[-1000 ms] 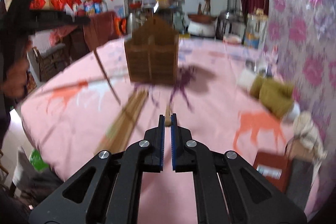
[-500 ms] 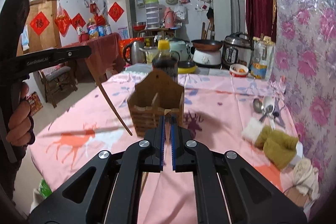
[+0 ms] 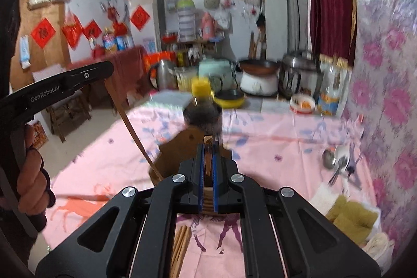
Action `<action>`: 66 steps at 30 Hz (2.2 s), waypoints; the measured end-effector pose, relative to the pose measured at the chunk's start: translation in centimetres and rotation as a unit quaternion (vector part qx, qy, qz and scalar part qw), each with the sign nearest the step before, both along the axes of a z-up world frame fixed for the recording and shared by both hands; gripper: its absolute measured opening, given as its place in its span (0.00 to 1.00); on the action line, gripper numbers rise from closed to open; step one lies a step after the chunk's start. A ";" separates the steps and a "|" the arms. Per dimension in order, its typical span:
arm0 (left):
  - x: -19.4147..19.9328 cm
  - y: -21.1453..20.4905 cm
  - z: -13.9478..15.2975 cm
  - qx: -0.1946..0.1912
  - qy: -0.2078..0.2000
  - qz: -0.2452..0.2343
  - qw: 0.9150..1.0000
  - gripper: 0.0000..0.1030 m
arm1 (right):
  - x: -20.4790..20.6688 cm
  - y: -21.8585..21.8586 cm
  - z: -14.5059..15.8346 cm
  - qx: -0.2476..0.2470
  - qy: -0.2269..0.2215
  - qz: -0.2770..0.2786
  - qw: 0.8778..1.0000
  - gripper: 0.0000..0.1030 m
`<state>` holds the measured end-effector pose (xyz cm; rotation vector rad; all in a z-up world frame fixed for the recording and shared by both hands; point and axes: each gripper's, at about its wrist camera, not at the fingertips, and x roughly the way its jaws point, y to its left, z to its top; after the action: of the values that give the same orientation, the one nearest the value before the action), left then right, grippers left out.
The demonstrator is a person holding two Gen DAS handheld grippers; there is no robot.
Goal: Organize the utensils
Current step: 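Carry both held chopsticks up over the wooden utensil holder, then lower the chopsticks into the holder and open both grippers, then return the left gripper to the bundle and grasp another chopstick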
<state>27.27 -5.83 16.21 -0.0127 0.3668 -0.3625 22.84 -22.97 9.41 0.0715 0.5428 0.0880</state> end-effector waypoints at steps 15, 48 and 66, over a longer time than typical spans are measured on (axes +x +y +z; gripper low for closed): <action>2.3 -0.5 -0.7 -0.006 -0.008 0.019 1.000 0.06 | 1.5 0.5 -1.1 -0.006 0.014 -0.008 1.000 0.07; -19.2 5.9 -25.1 0.092 0.193 -0.004 0.977 0.93 | -18.7 -0.7 -14.9 0.052 0.058 -0.097 0.992 0.93; -17.4 2.8 -27.0 0.140 0.205 -0.023 0.968 0.94 | -17.9 -1.4 -18.5 0.055 0.103 -0.106 0.987 0.93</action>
<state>9.86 -3.02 -10.78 0.2007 0.8273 -0.3511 4.89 -24.34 -9.09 0.2474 0.7340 -0.0990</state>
